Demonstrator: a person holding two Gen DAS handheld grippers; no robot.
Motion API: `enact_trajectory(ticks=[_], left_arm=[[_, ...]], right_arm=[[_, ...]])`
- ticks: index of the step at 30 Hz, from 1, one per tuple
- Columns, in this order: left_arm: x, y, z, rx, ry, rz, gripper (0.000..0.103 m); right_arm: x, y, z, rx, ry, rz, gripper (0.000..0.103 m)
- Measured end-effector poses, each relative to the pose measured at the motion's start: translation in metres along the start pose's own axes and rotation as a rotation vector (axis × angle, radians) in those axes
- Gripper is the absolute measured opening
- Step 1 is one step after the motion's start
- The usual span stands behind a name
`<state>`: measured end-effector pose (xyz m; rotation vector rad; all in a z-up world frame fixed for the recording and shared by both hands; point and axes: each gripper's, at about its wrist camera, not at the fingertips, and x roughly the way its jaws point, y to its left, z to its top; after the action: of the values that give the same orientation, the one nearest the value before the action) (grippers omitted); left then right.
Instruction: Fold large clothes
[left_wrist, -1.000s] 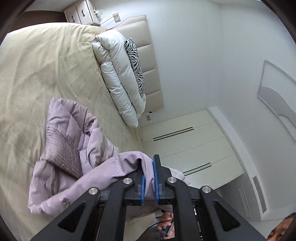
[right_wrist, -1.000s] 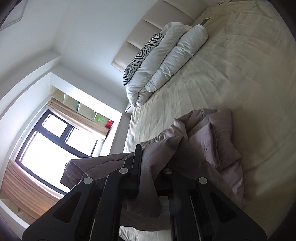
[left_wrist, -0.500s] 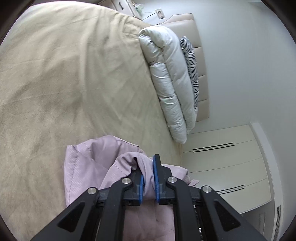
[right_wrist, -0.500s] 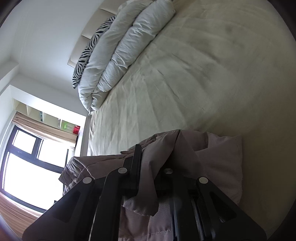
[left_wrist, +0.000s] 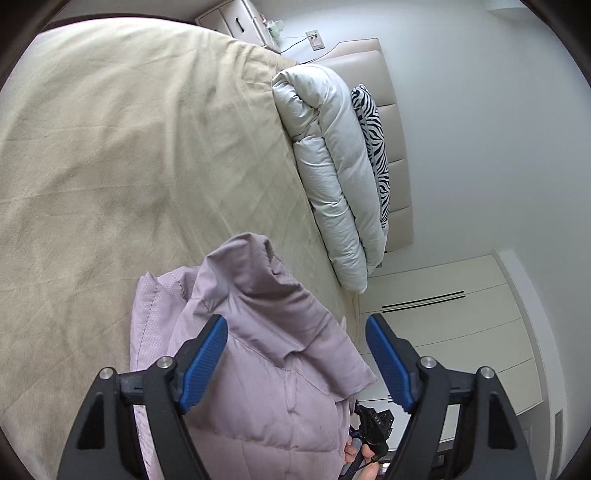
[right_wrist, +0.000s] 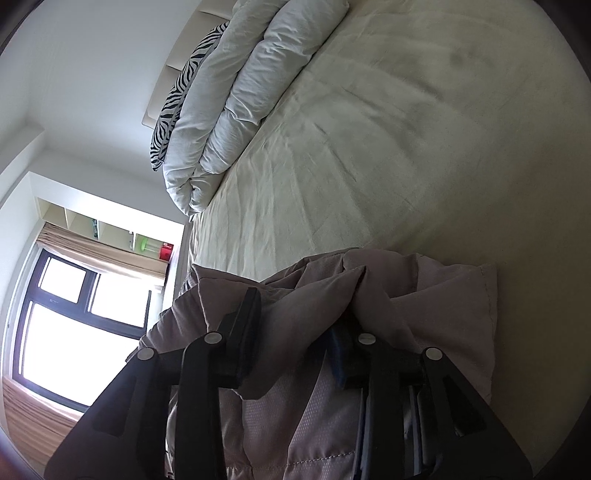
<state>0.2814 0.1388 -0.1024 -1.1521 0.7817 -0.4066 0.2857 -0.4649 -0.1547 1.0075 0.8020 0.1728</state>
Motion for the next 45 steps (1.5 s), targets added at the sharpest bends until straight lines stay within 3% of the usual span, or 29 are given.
enact_trajectory(ticks=[1, 2, 4, 7, 9, 12, 14, 15, 17, 19, 21, 26, 32, 45], left_arm=[[-0.003, -0.007, -0.005, 0.028, -0.007, 0.016, 0.079], [-0.006, -0.013, -0.011, 0.057, -0.011, 0.034, 0.079], [-0.008, -0.026, -0.023, 0.116, -0.002, 0.058, 0.079], [-0.004, -0.052, -0.047, 0.239, 0.013, 0.092, 0.079], [0.001, -0.077, -0.068, 0.372, 0.021, 0.125, 0.079], [0.018, -0.116, -0.102, 0.610, 0.015, 0.210, 0.079], [0.040, -0.135, -0.124, 0.758, -0.002, 0.287, 0.079], [0.052, -0.140, -0.133, 0.816, -0.009, 0.319, 0.079], [0.079, -0.142, -0.145, 0.885, 0.006, 0.379, 0.079], [0.108, -0.135, -0.147, 0.915, 0.040, 0.453, 0.079], [0.136, -0.119, -0.141, 0.909, 0.085, 0.536, 0.079], [0.172, -0.089, -0.121, 0.893, 0.152, 0.604, 0.088], [0.199, -0.066, -0.108, 0.864, 0.183, 0.618, 0.093], [0.218, -0.053, -0.111, 0.879, 0.175, 0.647, 0.096]], right_arm=[[-0.008, 0.003, -0.004, -0.001, -0.003, 0.011, 0.059], [-0.011, 0.004, -0.005, 0.006, -0.006, 0.027, 0.081], [-0.026, 0.007, -0.008, 0.007, -0.025, 0.046, 0.099], [-0.047, 0.014, -0.015, -0.018, -0.035, 0.002, 0.099], [-0.060, 0.025, -0.023, -0.050, -0.025, -0.030, 0.099], [-0.072, 0.063, -0.043, -0.206, -0.024, -0.096, 0.097], [-0.068, 0.097, -0.060, -0.355, -0.021, -0.186, 0.082], [-0.061, 0.113, -0.070, -0.427, -0.007, -0.219, 0.080], [-0.039, 0.143, -0.091, -0.569, 0.027, -0.309, 0.070], [-0.013, 0.159, -0.109, -0.673, 0.038, -0.397, 0.070], [0.013, 0.155, -0.116, -0.680, 0.060, -0.446, 0.070], [0.054, 0.134, -0.115, -0.663, 0.098, -0.491, 0.070], [0.083, 0.123, -0.106, -0.694, 0.131, -0.509, 0.072], [0.103, 0.112, -0.104, -0.723, 0.081, -0.521, 0.073]])
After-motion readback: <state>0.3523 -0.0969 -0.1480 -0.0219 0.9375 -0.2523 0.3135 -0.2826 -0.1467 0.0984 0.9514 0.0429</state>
